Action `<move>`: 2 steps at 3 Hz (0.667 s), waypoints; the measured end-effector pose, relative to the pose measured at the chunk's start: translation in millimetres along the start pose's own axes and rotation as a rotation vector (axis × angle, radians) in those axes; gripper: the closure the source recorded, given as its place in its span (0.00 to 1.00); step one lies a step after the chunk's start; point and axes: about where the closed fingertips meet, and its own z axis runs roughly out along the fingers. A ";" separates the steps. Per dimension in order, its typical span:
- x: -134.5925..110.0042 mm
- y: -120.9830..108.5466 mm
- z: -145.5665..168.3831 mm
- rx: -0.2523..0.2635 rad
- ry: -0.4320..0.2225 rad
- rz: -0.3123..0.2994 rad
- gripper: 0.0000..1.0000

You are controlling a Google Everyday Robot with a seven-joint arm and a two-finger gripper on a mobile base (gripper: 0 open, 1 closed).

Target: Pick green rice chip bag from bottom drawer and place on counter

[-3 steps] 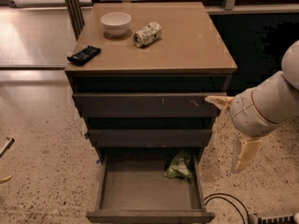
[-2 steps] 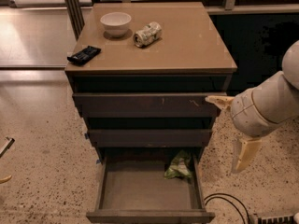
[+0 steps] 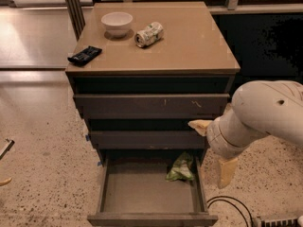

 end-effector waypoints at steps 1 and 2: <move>16.4 8.4 71.6 -0.021 0.045 -0.041 0.00; 39.1 9.4 134.1 0.004 0.098 -0.062 0.00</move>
Offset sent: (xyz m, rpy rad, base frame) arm 0.0670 -0.0168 -0.2119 -0.1690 -0.1594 0.0447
